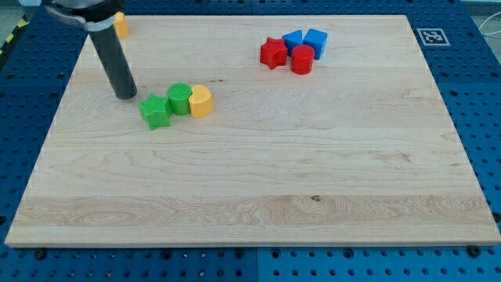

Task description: Push green star towards top right

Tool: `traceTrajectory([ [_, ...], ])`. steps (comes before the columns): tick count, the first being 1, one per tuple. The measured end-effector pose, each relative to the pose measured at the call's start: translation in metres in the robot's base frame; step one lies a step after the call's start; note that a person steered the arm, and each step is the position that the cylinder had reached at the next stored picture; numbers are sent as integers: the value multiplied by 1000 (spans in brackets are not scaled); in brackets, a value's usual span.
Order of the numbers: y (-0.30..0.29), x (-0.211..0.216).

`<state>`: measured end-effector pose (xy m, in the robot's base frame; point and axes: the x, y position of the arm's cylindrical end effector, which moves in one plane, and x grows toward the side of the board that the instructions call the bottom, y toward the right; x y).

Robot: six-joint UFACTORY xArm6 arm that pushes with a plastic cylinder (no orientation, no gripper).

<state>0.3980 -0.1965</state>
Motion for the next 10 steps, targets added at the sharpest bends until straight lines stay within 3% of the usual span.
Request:
traceTrajectory([
  [2, 14, 33],
  [4, 67, 39],
  [6, 113, 95],
  [8, 186, 98],
  [10, 171, 88],
])
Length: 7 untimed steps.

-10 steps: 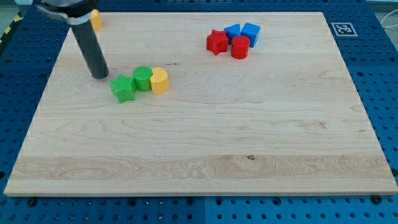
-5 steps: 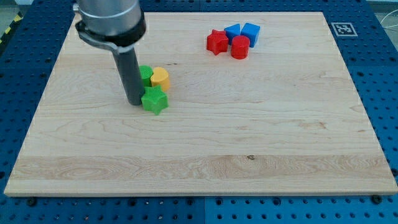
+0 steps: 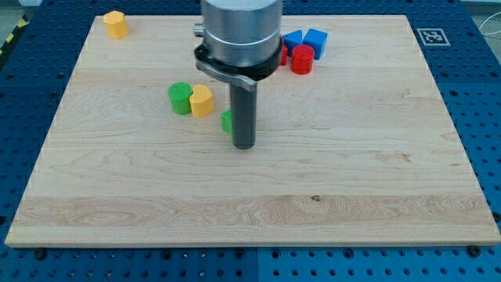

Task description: Push green star towards top right

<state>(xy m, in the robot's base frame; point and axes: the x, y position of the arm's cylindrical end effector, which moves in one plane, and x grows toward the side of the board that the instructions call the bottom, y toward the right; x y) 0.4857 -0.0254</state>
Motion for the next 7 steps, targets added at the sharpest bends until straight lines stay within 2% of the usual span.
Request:
traceTrajectory([
  [1, -36, -3],
  [2, -41, -35],
  [6, 91, -69],
  [7, 92, -91],
])
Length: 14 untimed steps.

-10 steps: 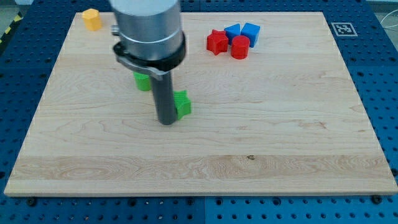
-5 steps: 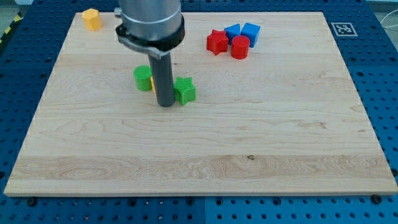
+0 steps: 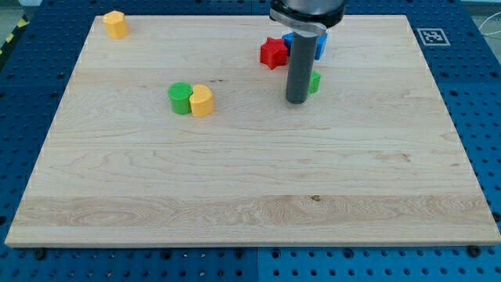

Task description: Push green star towards top right

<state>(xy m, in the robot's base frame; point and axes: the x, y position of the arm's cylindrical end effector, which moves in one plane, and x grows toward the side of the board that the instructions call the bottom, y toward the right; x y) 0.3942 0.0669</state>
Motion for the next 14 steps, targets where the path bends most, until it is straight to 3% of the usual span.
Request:
traceTrajectory([
  [3, 45, -65],
  [4, 60, -68],
  [8, 4, -111],
  [11, 127, -101],
  [13, 142, -58],
  [14, 150, -58],
])
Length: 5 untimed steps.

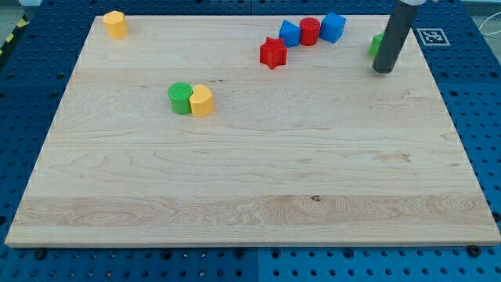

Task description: Push green star towards top right

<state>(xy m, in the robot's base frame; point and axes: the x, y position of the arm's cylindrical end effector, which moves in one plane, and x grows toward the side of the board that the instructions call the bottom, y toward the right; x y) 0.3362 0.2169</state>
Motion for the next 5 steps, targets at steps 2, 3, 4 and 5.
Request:
traceTrajectory([
  [2, 3, -22],
  [3, 6, -34],
  [4, 9, -45],
  [5, 27, -42],
])
